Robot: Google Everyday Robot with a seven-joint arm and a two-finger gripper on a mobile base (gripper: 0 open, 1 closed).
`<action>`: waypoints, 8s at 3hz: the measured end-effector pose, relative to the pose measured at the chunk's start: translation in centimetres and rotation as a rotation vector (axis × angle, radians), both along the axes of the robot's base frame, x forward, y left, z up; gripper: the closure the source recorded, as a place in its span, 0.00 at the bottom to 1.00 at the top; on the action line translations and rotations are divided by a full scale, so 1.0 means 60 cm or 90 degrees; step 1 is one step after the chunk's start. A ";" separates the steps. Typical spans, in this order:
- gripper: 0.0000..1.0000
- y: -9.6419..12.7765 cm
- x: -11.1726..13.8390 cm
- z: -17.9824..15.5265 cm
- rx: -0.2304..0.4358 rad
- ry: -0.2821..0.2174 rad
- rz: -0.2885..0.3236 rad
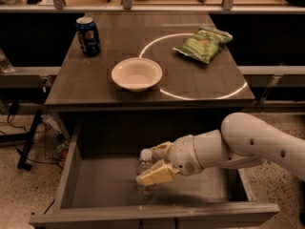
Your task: Pick water bottle from top drawer and place on counter
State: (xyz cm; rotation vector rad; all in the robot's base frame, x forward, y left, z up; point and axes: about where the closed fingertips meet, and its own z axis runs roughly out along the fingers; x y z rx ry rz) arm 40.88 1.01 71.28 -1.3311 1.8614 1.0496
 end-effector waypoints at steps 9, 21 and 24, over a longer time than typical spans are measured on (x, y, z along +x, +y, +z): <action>1.00 -0.203 0.156 0.437 -0.023 -0.260 -0.166; 0.00 -0.336 0.426 0.361 -0.080 -0.079 -0.302; 0.00 -0.435 0.380 0.602 0.004 -0.270 -0.270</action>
Offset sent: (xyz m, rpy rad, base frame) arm 0.0303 -0.0505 0.0583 -0.0152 -0.1052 -0.1214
